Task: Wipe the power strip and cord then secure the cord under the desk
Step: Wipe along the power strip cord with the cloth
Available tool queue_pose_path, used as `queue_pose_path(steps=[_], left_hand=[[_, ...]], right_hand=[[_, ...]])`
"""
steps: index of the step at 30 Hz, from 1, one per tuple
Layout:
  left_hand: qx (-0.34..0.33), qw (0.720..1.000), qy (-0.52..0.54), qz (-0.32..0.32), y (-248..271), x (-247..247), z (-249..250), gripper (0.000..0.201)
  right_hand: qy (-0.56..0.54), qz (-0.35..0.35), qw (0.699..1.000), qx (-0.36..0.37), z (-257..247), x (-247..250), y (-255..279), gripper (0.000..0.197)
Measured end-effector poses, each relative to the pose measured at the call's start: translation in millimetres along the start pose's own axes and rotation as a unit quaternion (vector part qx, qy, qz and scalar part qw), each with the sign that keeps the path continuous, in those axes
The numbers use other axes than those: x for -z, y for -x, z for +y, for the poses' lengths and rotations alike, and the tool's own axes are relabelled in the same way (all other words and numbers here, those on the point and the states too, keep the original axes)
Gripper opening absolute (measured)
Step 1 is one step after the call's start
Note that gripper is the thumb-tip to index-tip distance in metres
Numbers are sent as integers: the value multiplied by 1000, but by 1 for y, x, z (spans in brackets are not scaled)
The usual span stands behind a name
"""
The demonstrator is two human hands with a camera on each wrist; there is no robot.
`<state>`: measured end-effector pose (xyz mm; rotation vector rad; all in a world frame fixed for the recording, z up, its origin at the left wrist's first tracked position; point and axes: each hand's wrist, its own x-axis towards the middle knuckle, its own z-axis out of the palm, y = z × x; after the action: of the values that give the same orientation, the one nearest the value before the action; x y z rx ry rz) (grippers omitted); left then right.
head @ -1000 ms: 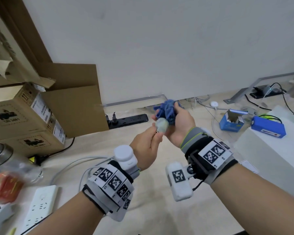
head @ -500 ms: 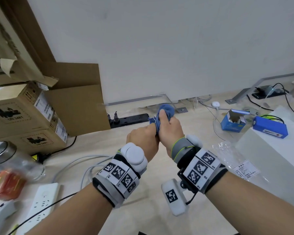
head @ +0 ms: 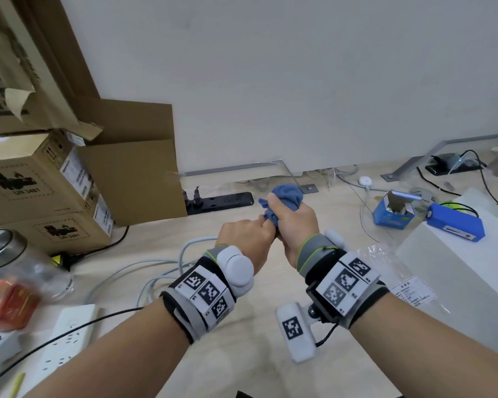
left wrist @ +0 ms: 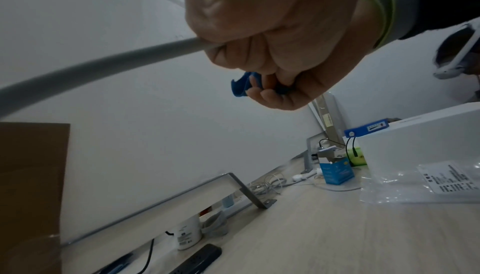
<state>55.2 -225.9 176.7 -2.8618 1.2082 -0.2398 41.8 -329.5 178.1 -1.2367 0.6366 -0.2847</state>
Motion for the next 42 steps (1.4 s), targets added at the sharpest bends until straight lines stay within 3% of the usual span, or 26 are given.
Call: queue_pose_path(steps=[2, 5, 7, 9, 12, 16, 20, 22, 26, 28, 31, 34, 36, 38, 40, 42], left_hand=[[-3, 1000, 16, -10, -1, -1, 3, 15], [-26, 999, 16, -18, 1, -5, 6, 13], [-11, 999, 41, 1, 3, -10, 5, 16], [52, 991, 121, 23, 5, -16, -2, 24], [108, 946, 295, 74, 5, -26, -11, 32], [89, 889, 436, 112, 0, -39, -15, 30], [32, 872, 473, 121, 3, -45, -16, 39], [16, 862, 491, 122, 4, -47, -16, 36], [14, 846, 521, 114, 11, -45, -9, 31], [35, 825, 555, 101, 12, -46, -6, 33], [97, 776, 620, 59, 8, -46, -8, 37], [158, 694, 702, -18, 5, -37, -16, 42], [156, 702, 694, -39, 3, -33, -17, 42], [137, 738, 660, -33, 1, -32, -13, 42], [135, 754, 642, -24, 0, -34, -7, 43], [134, 741, 657, -29, 0, -36, 0, 44]], right_hand=[[39, 40, 998, -12, 3, 1, -7, 13], [51, 53, 991, -112, 3, 2, -20, 18], [-16, 33, 984, -174, 3, 5, -30, 26], [-92, -8, 977, -192, 2, 11, -35, 41], [-118, -64, 982, -136, 7, 20, -28, 51], [-37, -173, 984, -6, 19, 11, -11, 35], [72, -75, 990, 96, 21, 4, -11, 27], [69, -52, 995, 50, 16, 4, -16, 31], [-75, -80, 979, -172, 3, 15, -31, 44], [-160, -100, 966, -179, 2, 23, -35, 50], [-197, -178, 957, -119, 4, 32, -31, 51], [31, -267, 963, 20, 6, 37, -21, 36], [182, -258, 943, 107, 12, 36, -15, 21], [229, -193, 939, 170, 16, 33, -9, 7], [222, -129, 944, 206, 18, 29, -7, 17], [222, -74, 954, 189, 18, 28, -9, 32]])
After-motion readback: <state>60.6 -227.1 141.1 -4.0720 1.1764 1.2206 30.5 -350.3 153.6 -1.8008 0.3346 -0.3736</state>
